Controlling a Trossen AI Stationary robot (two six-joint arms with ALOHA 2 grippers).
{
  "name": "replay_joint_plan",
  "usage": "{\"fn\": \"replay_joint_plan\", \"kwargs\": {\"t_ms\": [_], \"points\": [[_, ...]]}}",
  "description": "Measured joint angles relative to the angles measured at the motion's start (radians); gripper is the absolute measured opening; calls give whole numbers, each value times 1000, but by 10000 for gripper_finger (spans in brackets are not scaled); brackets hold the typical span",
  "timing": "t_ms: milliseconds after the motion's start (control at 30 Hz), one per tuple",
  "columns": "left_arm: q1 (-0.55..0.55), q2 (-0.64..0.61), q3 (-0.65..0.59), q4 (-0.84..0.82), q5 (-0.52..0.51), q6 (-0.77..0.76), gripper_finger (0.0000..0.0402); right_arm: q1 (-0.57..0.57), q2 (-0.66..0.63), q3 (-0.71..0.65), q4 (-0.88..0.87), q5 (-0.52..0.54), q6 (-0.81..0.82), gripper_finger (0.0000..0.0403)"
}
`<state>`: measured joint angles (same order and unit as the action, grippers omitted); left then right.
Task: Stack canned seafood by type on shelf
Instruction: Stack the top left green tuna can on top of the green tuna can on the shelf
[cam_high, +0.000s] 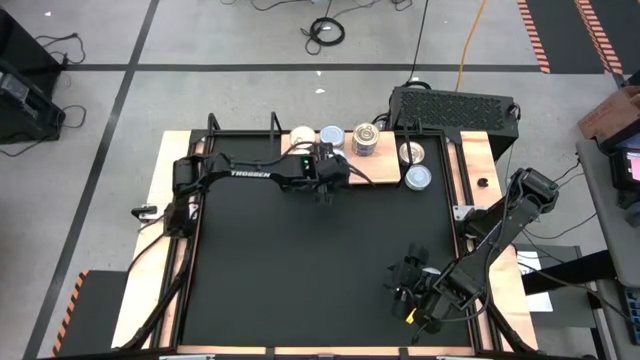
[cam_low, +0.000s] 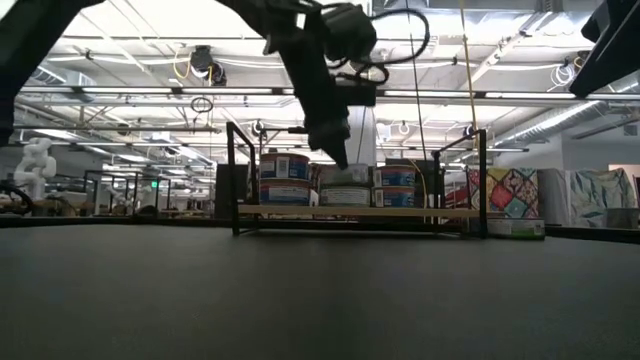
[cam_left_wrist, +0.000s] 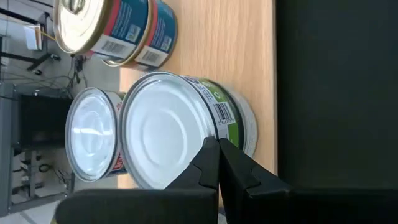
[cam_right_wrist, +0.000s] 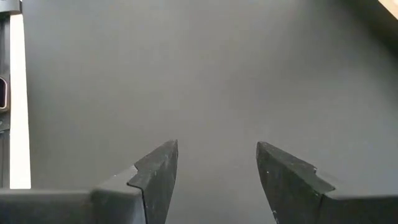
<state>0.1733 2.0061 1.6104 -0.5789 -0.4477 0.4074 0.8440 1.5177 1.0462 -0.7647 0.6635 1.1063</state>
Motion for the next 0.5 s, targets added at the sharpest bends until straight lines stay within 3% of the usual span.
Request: {"fn": "replay_joint_plan", "kwargs": {"t_ms": [333, 500], "points": [[10, 9, 0, -2, 3, 2, 1, 0, 0, 0, -10, 21, -10, 212], [8, 9, 0, -2, 3, 18, 29, 0, 0, 0, -11, 21, -11, 212]]}}
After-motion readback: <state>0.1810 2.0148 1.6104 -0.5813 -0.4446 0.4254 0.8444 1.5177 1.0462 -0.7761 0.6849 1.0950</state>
